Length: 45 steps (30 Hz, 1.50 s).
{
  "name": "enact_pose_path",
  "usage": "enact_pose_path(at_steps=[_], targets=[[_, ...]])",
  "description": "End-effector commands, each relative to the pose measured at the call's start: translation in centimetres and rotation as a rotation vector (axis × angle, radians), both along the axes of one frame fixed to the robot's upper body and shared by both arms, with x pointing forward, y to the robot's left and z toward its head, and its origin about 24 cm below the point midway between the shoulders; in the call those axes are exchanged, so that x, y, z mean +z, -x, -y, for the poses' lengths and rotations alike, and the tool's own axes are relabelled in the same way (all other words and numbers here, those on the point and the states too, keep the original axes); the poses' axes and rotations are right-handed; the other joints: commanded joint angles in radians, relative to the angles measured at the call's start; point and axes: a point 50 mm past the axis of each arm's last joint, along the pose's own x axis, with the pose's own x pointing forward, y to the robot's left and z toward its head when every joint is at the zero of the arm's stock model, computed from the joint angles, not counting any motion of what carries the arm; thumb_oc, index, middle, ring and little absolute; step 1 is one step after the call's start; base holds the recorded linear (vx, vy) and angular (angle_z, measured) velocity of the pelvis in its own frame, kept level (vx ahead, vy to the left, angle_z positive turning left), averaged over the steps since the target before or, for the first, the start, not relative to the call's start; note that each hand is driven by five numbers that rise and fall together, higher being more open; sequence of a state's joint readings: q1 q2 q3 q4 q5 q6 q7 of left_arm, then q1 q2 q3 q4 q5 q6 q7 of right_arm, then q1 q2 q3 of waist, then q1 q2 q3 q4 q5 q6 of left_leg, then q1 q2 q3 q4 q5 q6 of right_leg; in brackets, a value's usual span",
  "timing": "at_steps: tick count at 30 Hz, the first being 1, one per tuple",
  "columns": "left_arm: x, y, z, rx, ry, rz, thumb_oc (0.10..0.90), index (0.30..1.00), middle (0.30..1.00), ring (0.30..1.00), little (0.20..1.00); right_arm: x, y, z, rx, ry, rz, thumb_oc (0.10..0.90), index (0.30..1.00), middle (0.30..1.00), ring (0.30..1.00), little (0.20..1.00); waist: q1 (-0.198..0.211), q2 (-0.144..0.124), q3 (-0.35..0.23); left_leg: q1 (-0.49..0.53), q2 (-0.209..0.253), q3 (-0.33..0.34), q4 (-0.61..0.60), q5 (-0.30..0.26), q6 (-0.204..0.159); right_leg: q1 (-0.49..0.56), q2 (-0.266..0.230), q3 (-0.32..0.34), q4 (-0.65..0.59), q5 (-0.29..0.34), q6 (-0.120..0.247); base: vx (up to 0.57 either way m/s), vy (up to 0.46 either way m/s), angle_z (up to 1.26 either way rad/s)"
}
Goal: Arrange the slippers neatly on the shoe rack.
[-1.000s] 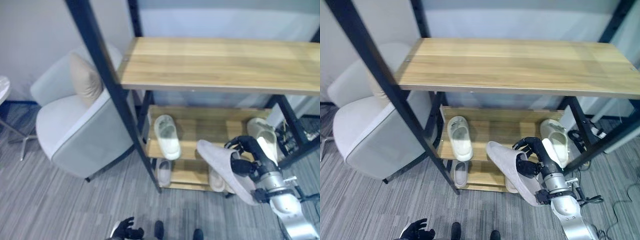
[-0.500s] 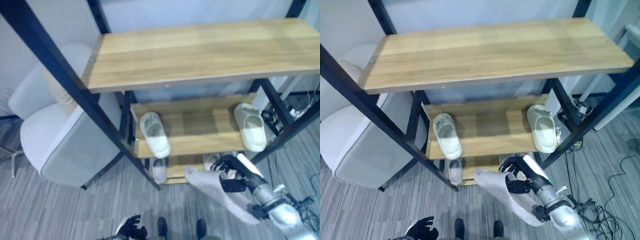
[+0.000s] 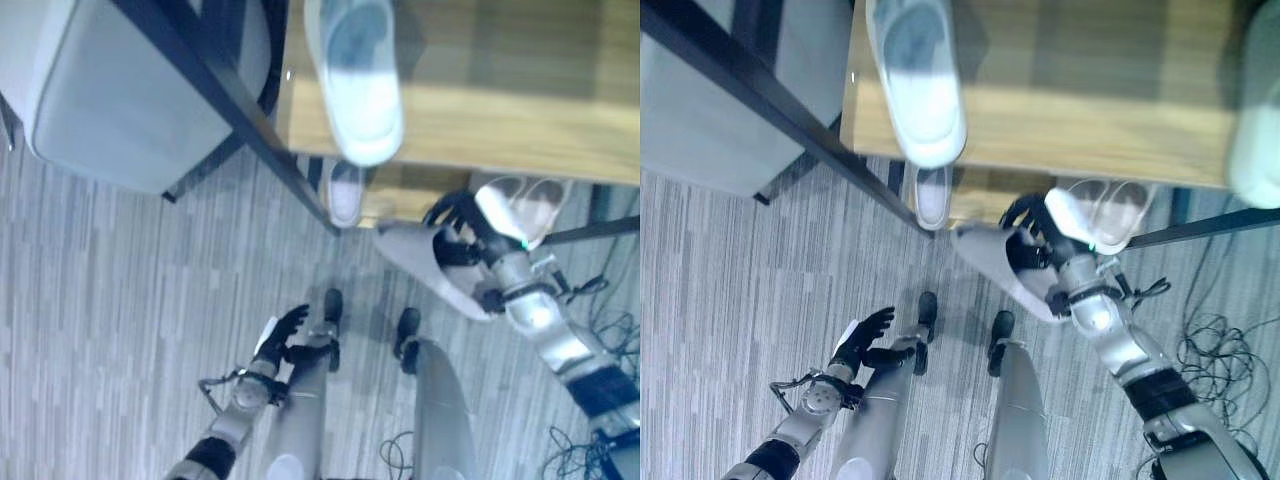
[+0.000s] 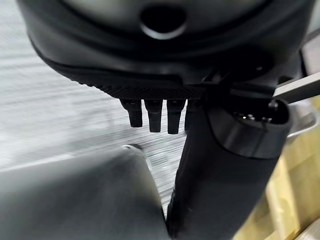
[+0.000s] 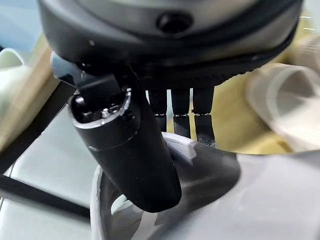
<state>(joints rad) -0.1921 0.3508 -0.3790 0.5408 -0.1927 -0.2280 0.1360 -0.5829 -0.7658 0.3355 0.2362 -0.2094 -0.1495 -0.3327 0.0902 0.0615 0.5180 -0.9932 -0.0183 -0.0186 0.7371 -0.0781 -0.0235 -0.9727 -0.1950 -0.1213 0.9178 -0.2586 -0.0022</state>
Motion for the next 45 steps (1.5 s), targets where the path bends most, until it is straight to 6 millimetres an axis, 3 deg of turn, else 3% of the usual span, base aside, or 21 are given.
enact_pose_path(at_steps=[1,4,8,12,17,27,34,35,36,37,45], targets=[[-2.2,2.8,-1.7,0.099,-0.032,-0.075,0.800,0.900,0.900,0.900,0.900,4.4,1.2,-0.7,0.010,-0.005,0.285,0.400,0.300,0.300,0.300,0.300,-0.010,-0.001,-0.083,-0.156,0.030,-0.060,0.171,-0.111,-0.014,-0.132,0.014,0.048,0.048,-0.045,0.030,0.01,-0.016,0.07],[-1.0,2.6,-1.9,0.110,-0.009,-0.027,0.800,0.900,0.900,0.900,0.900,5.8,0.8,-0.4,-0.036,-0.011,0.343,0.400,0.300,0.300,0.300,0.300,0.000,-0.001,-0.084,-0.260,0.027,-0.073,0.278,-0.153,0.000,-0.226,0.009,0.058,0.157,-0.095,0.010,0.03,-0.020,0.02],[1.2,2.2,-2.6,0.175,0.065,0.070,0.800,0.900,0.900,0.900,0.900,8.6,0.5,0.5,-0.167,-0.041,0.482,0.400,0.300,0.300,0.300,0.300,0.012,0.007,-0.071,-0.447,0.001,-0.080,0.519,-0.253,0.021,-0.411,-0.011,0.083,0.419,-0.197,-0.026,0.13,-0.034,0.08],[2.6,2.1,-3.0,0.194,0.064,0.129,0.800,0.900,0.900,0.900,0.900,11.4,0.6,-0.2,-0.217,-0.057,0.628,0.400,0.300,0.300,0.300,0.300,0.017,0.009,-0.057,-0.569,-0.014,-0.075,0.717,-0.335,0.024,-0.529,-0.028,0.113,0.619,-0.279,-0.043,0.16,-0.033,0.12],[3.1,2.5,-3.1,0.191,0.059,0.157,0.800,0.900,0.900,0.900,0.900,14.1,0.7,-1.3,-0.238,-0.057,0.739,0.400,0.300,0.300,0.300,0.300,0.030,-0.002,0.002,-0.577,-0.023,-0.053,0.865,-0.418,0.030,-0.554,-0.044,0.142,0.788,-0.334,-0.049,0.13,-0.025,0.10],[2.7,4.1,-2.9,0.183,0.076,0.140,0.800,0.900,0.900,0.900,0.900,15.7,-1.9,-1.6,-0.388,0.032,0.705,0.400,0.300,0.300,0.300,0.300,0.077,-0.020,0.002,-0.577,-0.040,-0.041,1.106,-0.567,0.021,-0.565,-0.056,0.238,1.071,-0.433,-0.068,0.10,-0.035,0.04],[2.6,4.2,-2.9,0.174,0.085,0.125,0.800,0.900,0.900,0.900,0.900,15.3,-3.5,-3.1,-0.408,0.017,0.628,0.400,0.300,0.300,0.300,0.300,0.109,-0.004,0.002,-0.577,-0.056,-0.054,1.209,-0.614,0.009,-0.546,-0.069,0.269,1.202,-0.460,-0.083,0.05,-0.018,0.12],[2.6,4.2,-2.9,0.176,0.081,0.125,0.800,0.900,0.900,0.900,0.900,15.0,-3.8,-3.1,-0.415,0.009,0.609,0.435,0.352,0.352,0.352,0.352,0.114,-0.001,0.002,-0.577,-0.059,-0.059,1.226,-0.619,0.006,-0.542,-0.070,0.271,1.215,-0.462,-0.083,0.02,-0.023,0.07],[2.6,4.1,-2.9,0.176,0.084,0.126,0.800,0.900,0.900,0.900,0.900,14.7,-4.1,-3.0,-0.424,0.006,0.585,0.704,0.756,0.756,0.756,0.756,0.118,0.003,0.002,-0.577,-0.063,-0.064,1.235,-0.623,0.004,-0.539,-0.070,0.272,1.231,-0.465,-0.083,0.00,0.000,0.00],[2.6,4.1,-2.8,0.170,0.084,0.122,0.800,0.900,0.900,0.900,0.900,14.6,-4.3,-3.3,-0.415,-0.015,0.574,0.800,0.900,0.900,0.900,0.900,0.121,0.006,0.002,-0.577,-0.065,-0.067,1.249,-0.626,0.002,-0.536,-0.072,0.273,1.243,-0.468,-0.085,0.00,0.000,0.00],[2.6,4.1,-2.9,0.159,0.053,0.117,0.800,0.900,0.900,0.900,0.900,14.0,-4.9,-4.3,-0.384,-0.059,0.517,0.800,0.900,0.900,0.900,0.900,0.124,0.010,0.002,-0.577,-0.075,-0.076,1.320,-0.648,-0.010,-0.516,-0.075,0.280,1.325,-0.477,-0.094,0.00,-0.008,0.08]])
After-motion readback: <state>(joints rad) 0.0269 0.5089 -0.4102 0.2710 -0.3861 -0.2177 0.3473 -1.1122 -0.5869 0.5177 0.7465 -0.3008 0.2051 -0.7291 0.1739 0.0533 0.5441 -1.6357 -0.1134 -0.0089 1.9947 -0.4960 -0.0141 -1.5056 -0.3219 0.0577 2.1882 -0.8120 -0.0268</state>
